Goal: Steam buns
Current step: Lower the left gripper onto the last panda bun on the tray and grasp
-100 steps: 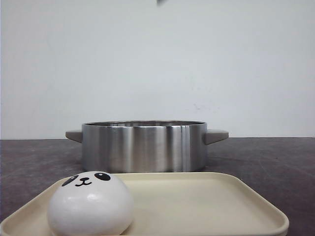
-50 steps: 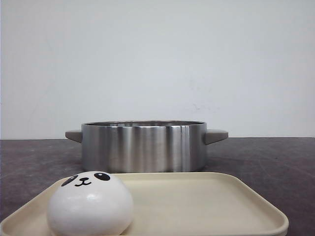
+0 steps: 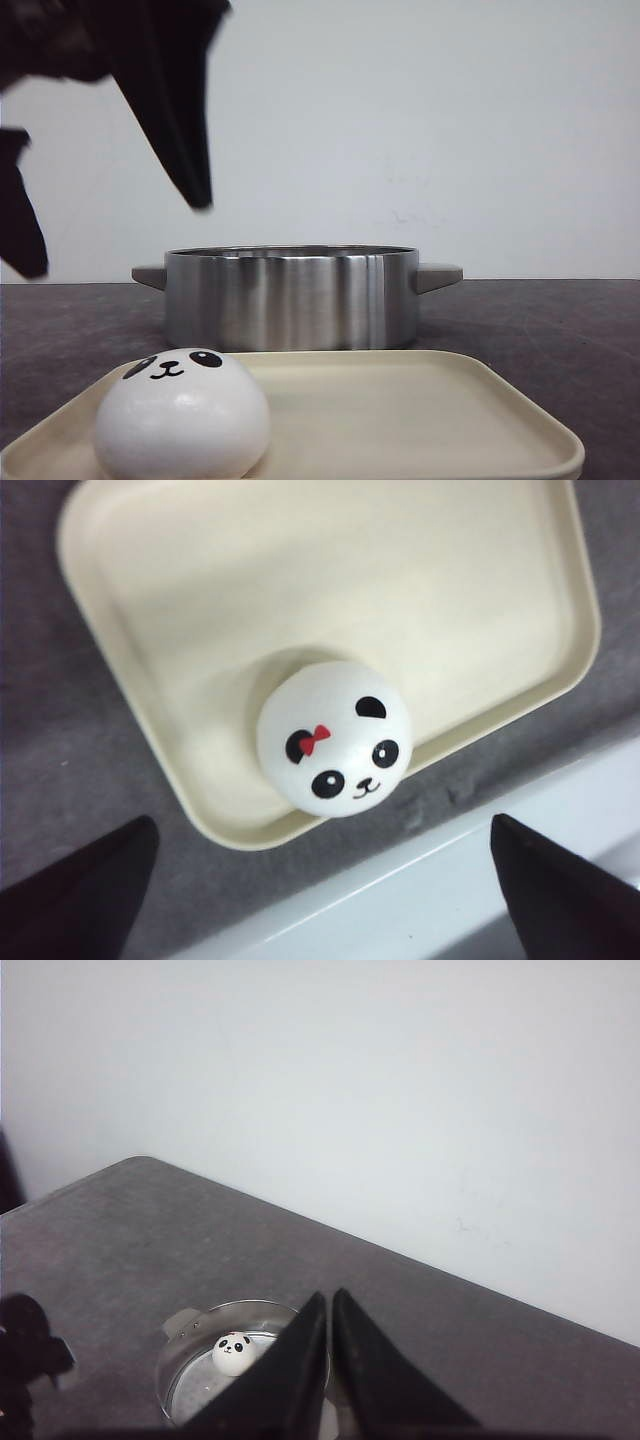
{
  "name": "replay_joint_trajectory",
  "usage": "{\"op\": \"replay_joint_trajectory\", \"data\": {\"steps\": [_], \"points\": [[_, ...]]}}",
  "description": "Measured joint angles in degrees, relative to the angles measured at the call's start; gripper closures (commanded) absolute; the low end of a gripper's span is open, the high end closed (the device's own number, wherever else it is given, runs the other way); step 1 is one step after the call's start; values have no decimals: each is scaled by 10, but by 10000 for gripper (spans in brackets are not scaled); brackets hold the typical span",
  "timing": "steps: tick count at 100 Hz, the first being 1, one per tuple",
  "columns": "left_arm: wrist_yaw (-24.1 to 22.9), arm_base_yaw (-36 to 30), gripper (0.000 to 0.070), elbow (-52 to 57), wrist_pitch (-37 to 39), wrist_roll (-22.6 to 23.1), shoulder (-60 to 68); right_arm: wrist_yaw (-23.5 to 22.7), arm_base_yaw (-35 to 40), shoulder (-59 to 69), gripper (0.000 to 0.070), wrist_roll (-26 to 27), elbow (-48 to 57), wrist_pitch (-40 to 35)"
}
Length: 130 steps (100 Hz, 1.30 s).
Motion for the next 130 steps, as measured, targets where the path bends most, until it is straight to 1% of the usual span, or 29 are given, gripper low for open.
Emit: {"op": "replay_joint_trajectory", "data": {"steps": [26, 44, 61, 68, 74, 77, 80, 84, 87, 96, 116, 130], "points": [[16, -27, 24, 0, 20, -5, 84, 0, 0, -2, 700, 3, 0, 0], [15, -33, 27, 0, 48, -17, 114, 0, 0, -3, 700, 3, -21, 0], [1, -33, 30, 0, 71, -38, 139, 0, 0, -3, 700, 4, -50, 0], [1, -33, 44, 0, 75, -46, 150, -1, 0, -3, 700, 5, -61, 0], [1, -33, 95, 0, 74, -49, 160, -3, 0, -2, 700, 10, -65, 0], [1, -33, 136, 0, 74, -50, 164, -4, 0, -1, 700, 13, -65, 0], [1, -33, 195, 0, 74, -50, 168, -4, 0, -1, 700, 15, -65, 0], [0, -33, 296, 0, 74, -50, 170, -5, 0, -1, 700, 18, -65, 0], [-1, -33, 386, 0, 75, -51, 171, -5, 0, -2, 700, 19, -65, 0], [-12, -33, 697, 0, 78, -54, 171, -4, 0, -3, 700, 21, -65, 0], [-13, -33, 691, 4, 68, -49, 171, -4, 0, -11, 700, 21, -65, 0], [9, -36, 691, 34, 31, -30, 157, -4, 0, -11, 700, 21, -65, 0]]}}
